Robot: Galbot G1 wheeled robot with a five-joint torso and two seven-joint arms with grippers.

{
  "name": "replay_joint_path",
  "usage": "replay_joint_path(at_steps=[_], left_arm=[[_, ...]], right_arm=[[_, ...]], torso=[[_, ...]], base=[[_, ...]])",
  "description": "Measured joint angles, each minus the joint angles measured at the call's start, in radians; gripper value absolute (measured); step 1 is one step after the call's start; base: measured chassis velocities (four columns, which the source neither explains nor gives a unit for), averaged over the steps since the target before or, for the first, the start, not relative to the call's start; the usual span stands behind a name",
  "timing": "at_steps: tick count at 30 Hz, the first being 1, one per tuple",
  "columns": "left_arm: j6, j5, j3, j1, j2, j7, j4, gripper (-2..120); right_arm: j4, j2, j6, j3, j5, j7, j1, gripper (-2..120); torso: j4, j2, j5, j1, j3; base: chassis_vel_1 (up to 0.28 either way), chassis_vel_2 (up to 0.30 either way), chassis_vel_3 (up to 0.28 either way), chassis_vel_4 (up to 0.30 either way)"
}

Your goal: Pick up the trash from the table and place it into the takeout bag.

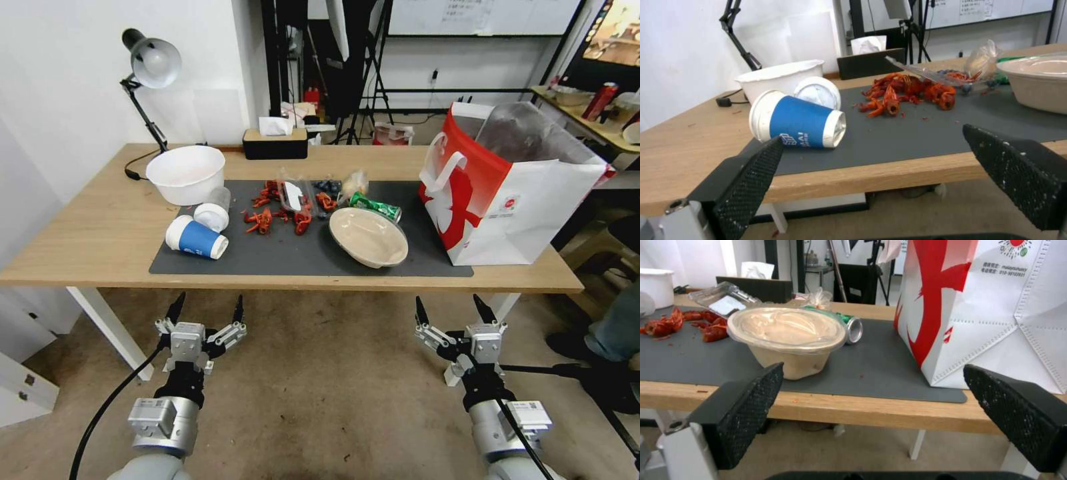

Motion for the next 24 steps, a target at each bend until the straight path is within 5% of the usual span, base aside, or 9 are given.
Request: replay_joint_path(at_steps=[8, 15, 24], left_arm=[[0.021, -0.01, 0.0, -0.006, -0.005, 0.001, -0.008, 100], [0.124, -0.055, -0.001, -0.037, -0.035, 0.012, -0.05, 100], [0.283, -0.13, -0.003, -0.094, -0.091, 0.051, -0.117, 100]], right_arm=[[0.002, 0.0, -0.007, 0.001, 0.003, 0.001, 0.002, 100], [0.028, -0.001, -0.082, 0.023, 0.038, 0.016, 0.029, 100], [0.125, -0.01, -0.335, 0.109, 0.171, 0.076, 0.126, 100]], torso=[[0.0, 0.0, 0.0001, 0.0, 0.0], [0.0001, 0.0, 0.0002, 0.0, 0.0], [0.0003, 0.0, -0.0008, 0.0, 0.0]], base=[[0.0, 0.0, 0.0, 0.0], [0.0, 0.0, 0.0, 0.0], [0.0, 0.0, 0.0, 0.0]])
